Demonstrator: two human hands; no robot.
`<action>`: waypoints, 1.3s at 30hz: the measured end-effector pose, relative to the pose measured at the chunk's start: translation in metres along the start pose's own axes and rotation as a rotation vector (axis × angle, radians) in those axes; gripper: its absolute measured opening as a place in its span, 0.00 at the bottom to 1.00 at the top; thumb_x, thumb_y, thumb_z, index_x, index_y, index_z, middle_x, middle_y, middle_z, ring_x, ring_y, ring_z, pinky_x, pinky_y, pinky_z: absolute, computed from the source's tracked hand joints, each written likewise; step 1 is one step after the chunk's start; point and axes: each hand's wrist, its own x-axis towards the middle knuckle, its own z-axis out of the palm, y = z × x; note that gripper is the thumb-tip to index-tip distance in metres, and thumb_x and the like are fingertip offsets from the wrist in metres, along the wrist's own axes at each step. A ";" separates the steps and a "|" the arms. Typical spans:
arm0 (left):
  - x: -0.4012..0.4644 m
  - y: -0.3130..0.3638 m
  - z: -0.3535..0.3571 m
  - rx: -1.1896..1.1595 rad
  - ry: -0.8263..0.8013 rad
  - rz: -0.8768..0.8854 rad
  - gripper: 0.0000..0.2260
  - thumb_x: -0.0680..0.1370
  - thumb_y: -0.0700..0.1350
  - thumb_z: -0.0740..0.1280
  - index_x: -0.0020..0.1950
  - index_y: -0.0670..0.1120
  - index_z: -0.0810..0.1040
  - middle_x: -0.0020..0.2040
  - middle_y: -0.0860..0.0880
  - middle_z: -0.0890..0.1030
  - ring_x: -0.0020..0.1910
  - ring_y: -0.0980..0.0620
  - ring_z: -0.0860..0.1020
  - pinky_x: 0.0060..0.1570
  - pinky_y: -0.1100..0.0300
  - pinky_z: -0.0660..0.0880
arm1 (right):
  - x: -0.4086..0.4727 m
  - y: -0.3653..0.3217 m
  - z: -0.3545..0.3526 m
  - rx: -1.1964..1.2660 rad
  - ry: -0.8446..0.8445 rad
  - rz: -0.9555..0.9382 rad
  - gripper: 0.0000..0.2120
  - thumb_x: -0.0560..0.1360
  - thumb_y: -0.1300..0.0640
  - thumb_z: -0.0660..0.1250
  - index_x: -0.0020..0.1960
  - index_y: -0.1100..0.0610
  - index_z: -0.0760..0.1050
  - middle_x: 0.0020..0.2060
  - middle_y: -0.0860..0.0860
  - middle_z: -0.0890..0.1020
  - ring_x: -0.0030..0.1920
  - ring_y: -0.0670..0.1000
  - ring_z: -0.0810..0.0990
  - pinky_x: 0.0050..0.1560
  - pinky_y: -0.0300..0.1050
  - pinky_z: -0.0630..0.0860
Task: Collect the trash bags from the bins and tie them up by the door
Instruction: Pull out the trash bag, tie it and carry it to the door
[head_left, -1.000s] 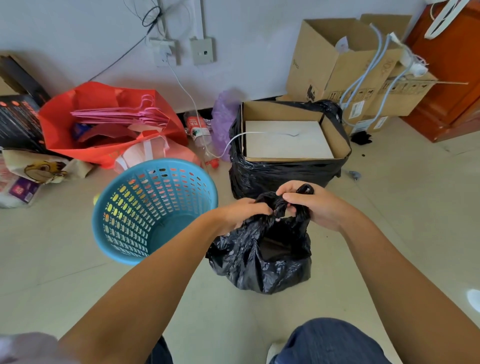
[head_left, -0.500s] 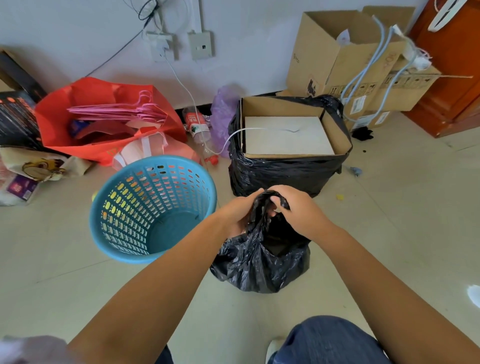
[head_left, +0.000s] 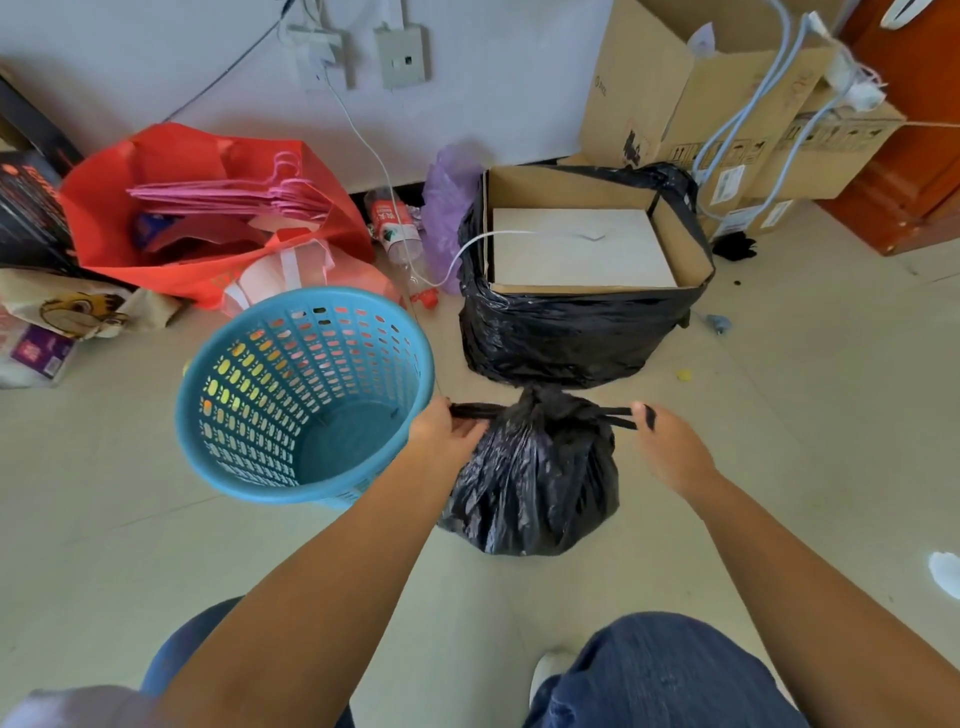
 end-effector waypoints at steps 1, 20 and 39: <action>0.004 -0.002 -0.008 0.026 0.043 0.014 0.08 0.82 0.39 0.55 0.51 0.38 0.71 0.56 0.42 0.75 0.66 0.43 0.72 0.63 0.48 0.70 | 0.003 0.012 0.001 0.005 -0.020 0.069 0.22 0.82 0.47 0.49 0.47 0.60 0.74 0.39 0.58 0.77 0.42 0.60 0.77 0.43 0.49 0.71; 0.029 -0.013 -0.118 0.005 0.454 0.086 0.17 0.81 0.40 0.57 0.69 0.39 0.67 0.60 0.44 0.76 0.61 0.46 0.75 0.57 0.57 0.73 | 0.013 0.061 0.022 0.663 -0.067 0.450 0.16 0.82 0.53 0.56 0.39 0.60 0.70 0.30 0.54 0.74 0.24 0.50 0.75 0.27 0.41 0.75; -0.036 -0.002 0.012 1.535 -0.456 0.806 0.13 0.75 0.32 0.57 0.46 0.48 0.76 0.38 0.53 0.77 0.34 0.54 0.70 0.37 0.62 0.66 | -0.028 -0.099 -0.015 0.384 -0.729 -0.331 0.08 0.76 0.60 0.66 0.55 0.56 0.73 0.51 0.48 0.81 0.52 0.42 0.80 0.53 0.36 0.76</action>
